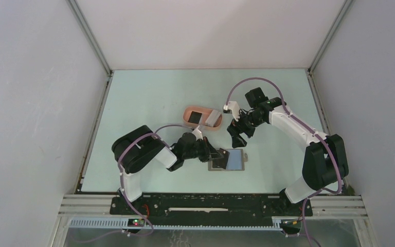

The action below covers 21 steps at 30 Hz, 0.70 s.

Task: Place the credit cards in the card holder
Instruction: Insert the credit card into the card holder.

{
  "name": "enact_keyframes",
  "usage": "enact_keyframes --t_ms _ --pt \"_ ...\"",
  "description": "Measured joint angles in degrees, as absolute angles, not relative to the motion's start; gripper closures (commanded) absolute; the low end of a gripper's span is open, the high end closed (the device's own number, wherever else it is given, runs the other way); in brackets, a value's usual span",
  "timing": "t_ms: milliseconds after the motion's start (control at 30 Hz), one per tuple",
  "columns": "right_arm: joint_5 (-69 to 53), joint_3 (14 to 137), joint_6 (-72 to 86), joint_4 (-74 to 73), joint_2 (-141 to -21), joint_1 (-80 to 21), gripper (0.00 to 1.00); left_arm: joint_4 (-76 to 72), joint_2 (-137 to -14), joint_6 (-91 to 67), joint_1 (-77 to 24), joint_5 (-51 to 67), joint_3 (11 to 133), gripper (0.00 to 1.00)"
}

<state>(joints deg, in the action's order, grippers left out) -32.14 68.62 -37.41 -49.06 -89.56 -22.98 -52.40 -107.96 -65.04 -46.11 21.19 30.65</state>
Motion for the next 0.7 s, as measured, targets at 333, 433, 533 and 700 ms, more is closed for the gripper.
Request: enact_keyframes --t_ms 333,433,533,700 --pt "-32.18 68.62 -37.41 -49.10 -89.45 -23.29 0.00 -59.33 -111.13 -69.01 -46.54 18.92 29.78 0.98" --pt "-32.21 68.62 -37.41 -49.10 -89.43 -23.33 0.00 -60.10 -111.46 -69.56 -46.83 18.28 29.78 0.98" --pt "-32.21 68.62 -37.41 -49.10 -89.38 -23.33 0.00 -60.73 -111.70 -70.08 -47.13 17.72 29.78 0.98" --pt "-32.58 68.62 -37.47 -49.30 -89.14 -23.40 0.00 -62.98 -112.44 -71.59 -47.92 15.97 28.95 0.98"
